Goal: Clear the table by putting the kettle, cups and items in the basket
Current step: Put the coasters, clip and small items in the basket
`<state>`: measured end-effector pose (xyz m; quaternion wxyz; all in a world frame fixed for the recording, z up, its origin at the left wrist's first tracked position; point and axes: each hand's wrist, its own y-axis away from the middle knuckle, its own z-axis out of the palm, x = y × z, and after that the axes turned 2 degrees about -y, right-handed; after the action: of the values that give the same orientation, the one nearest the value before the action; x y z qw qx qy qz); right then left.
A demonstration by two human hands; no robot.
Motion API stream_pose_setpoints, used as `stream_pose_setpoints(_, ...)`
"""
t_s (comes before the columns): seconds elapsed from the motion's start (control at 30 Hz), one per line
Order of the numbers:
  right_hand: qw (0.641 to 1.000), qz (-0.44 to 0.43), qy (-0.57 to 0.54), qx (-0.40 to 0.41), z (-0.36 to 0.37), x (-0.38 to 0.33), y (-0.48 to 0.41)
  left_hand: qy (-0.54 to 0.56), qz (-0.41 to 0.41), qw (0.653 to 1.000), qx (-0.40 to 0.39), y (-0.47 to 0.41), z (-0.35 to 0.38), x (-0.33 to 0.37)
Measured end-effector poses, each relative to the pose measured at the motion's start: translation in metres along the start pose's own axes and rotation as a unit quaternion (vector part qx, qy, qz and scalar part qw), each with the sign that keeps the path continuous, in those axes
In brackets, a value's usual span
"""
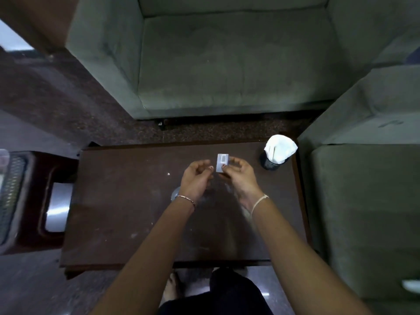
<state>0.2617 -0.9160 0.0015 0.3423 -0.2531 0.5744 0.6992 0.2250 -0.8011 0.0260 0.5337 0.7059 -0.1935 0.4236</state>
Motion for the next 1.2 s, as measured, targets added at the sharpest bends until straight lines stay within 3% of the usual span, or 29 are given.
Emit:
stream_pose_setpoints(0.23,0.997,-0.028,0.017,-0.071,0.072,0.000,0.087,0.049,0.072,0.996,-0.019,0.062,-0.085,0.015)
stream_pose_setpoints(0.57,0.974,-0.027,0.076,-0.213,0.213,0.053,0.200,0.073,0.159,0.984,0.037,0.160,-0.279,0.009)
stream_pose_setpoints(0.9,0.951,-0.012,0.093,-0.293,0.353,0.127,0.298,0.151,0.170,0.963,0.146,0.238,-0.441,-0.025)
stream_pose_setpoints(1.2,0.934,0.021,0.103,-0.341,0.455,0.152,0.288,0.177,0.164,0.945,0.222,0.226,-0.529,-0.029)
